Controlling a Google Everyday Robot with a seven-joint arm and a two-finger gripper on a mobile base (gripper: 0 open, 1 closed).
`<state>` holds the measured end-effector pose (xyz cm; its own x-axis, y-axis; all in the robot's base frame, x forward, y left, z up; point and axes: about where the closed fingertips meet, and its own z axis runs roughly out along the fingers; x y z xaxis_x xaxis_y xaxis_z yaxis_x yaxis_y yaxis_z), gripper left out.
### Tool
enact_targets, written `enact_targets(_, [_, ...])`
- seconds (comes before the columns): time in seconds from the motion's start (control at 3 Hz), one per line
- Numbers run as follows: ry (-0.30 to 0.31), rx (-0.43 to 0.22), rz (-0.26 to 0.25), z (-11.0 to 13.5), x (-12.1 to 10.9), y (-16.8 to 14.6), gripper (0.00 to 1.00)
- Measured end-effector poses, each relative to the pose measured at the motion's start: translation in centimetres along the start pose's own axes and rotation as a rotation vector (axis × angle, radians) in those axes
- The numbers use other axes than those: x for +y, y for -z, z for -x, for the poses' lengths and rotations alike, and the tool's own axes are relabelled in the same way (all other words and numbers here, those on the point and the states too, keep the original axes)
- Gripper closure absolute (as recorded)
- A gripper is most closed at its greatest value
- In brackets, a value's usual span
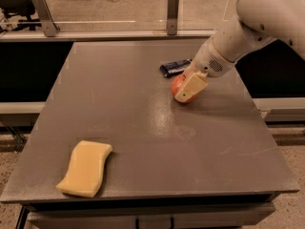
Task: Move apple near sponge
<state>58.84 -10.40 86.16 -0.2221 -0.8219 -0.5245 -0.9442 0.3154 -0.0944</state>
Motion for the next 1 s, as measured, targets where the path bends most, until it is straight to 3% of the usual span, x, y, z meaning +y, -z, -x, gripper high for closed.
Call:
enact_targets(0.33, [0.005, -0.017, 0.017, 0.5, 0.4, -0.6, 0.64])
enact_targets(0.67, [0.051, -0.07, 0.064, 3.1, 1.8, -1.7, 0.88])
enact_targets(1.0, [0.167, -0.138, 0.156, 8.0, 5.1, -3.2, 1.0])
